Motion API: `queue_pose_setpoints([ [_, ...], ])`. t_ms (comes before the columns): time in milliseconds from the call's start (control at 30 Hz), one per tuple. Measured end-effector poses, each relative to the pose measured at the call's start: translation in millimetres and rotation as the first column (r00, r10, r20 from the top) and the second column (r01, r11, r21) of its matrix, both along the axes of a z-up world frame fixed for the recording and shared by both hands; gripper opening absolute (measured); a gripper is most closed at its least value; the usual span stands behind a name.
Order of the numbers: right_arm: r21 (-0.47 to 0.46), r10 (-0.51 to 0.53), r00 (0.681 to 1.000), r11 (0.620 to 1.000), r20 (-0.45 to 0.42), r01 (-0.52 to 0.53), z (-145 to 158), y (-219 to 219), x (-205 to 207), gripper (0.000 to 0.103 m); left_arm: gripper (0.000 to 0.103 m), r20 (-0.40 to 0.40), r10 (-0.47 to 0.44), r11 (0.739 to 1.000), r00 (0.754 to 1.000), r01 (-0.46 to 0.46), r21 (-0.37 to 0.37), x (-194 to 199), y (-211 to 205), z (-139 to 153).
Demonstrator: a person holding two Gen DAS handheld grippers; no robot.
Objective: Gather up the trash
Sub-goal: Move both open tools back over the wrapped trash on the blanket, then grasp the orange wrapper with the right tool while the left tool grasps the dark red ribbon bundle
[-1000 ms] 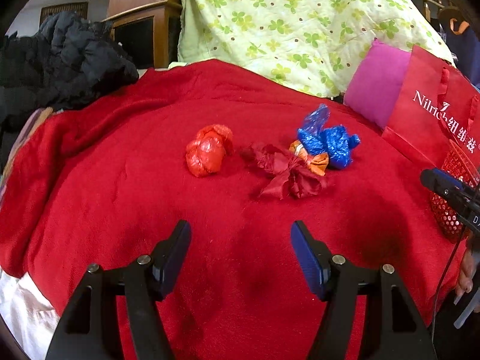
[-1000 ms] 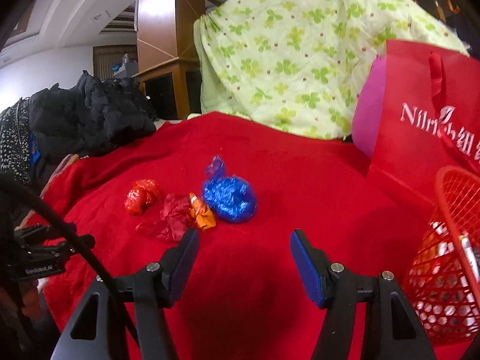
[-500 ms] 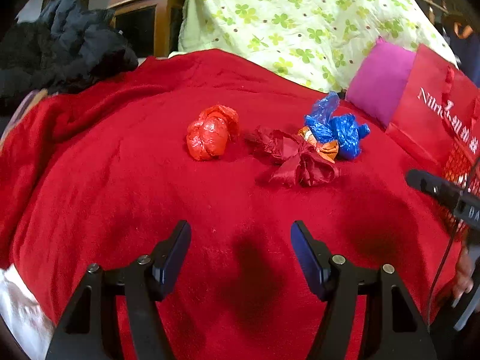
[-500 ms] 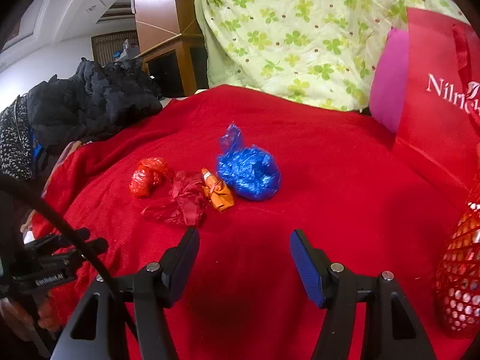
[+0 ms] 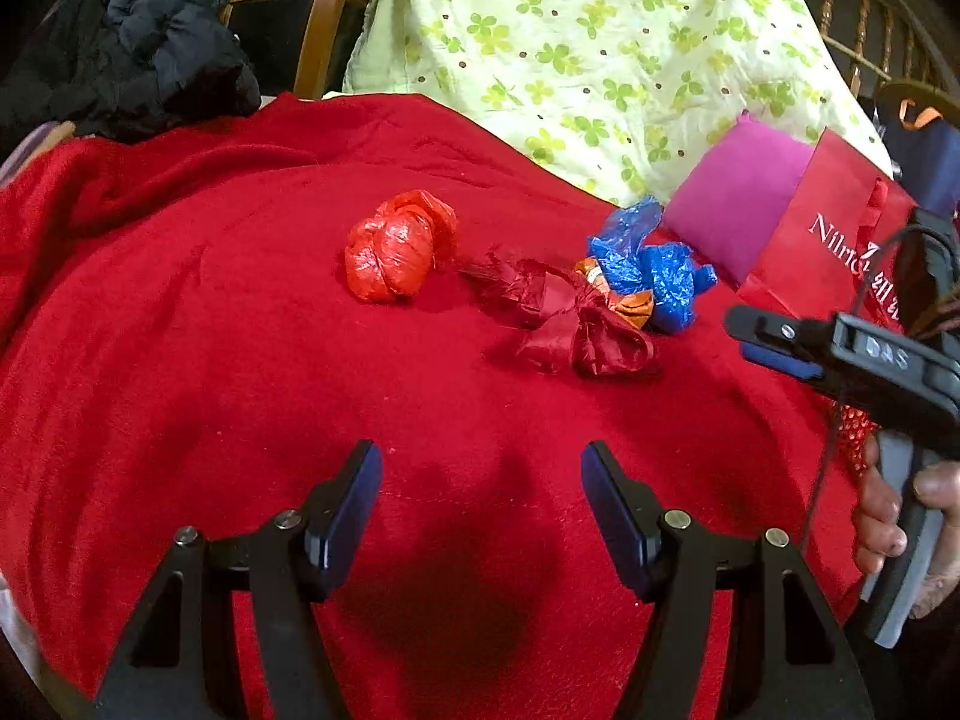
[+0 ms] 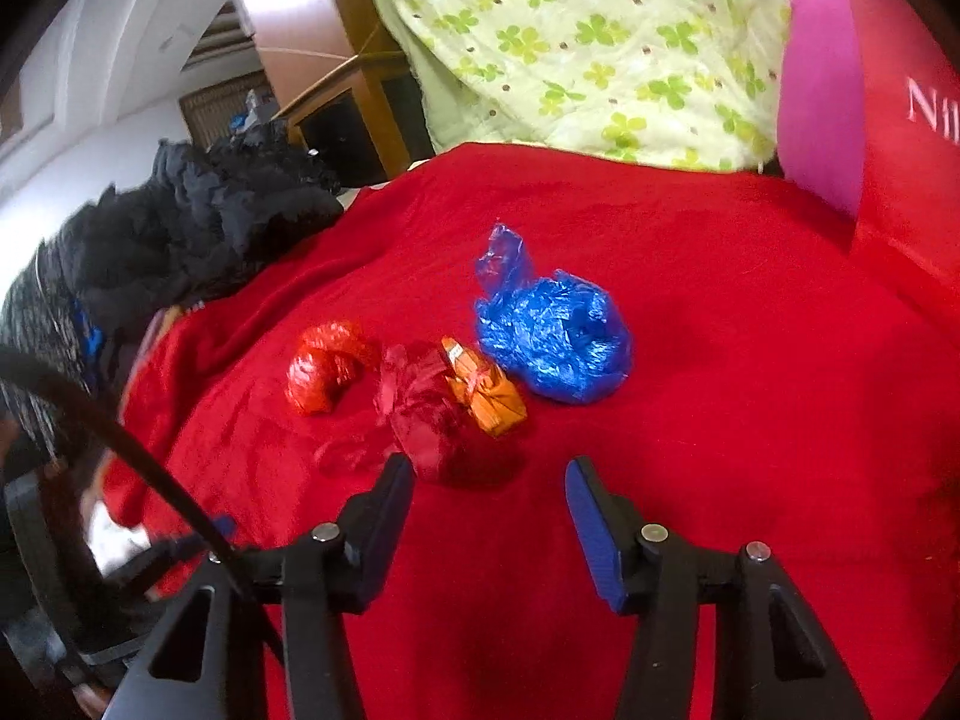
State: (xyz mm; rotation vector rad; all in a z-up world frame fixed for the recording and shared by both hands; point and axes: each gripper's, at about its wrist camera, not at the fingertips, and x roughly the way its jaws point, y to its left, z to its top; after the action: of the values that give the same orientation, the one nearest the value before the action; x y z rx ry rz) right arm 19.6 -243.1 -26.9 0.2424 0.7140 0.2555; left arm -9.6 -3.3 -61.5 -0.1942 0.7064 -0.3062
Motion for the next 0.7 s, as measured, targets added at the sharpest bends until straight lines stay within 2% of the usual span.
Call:
queue_pose_setpoints([
  [167,0.067,0.015,0.998,0.998,-0.055,-0.011,-7.4,3.6,30.7,0.052,0.07,0.006,-0.032,0.999,0.999,0.032,-0.003,-0.1,-6.4,-1.3],
  [433,0.069,-0.013,0.994,0.997,-0.112,0.021,-25.7,13.2,80.7,0.049,0.07,-0.006,-0.045,0.999,0.999,0.044,-0.029,1.9,-6.6,-3.4],
  [667,0.063,0.002,0.991,0.998,-0.135,0.006,-38.4,19.6,98.0,0.048,0.07,-0.014,-0.051,0.998,0.999,0.05,-0.036,3.4,-5.6,-5.4],
  [700,0.051,0.005,0.99,0.999,-0.139,0.003,-40.2,21.6,98.6,0.046,0.07,-0.016,-0.049,0.998,0.999,0.049,-0.034,4.0,-5.8,-6.0],
])
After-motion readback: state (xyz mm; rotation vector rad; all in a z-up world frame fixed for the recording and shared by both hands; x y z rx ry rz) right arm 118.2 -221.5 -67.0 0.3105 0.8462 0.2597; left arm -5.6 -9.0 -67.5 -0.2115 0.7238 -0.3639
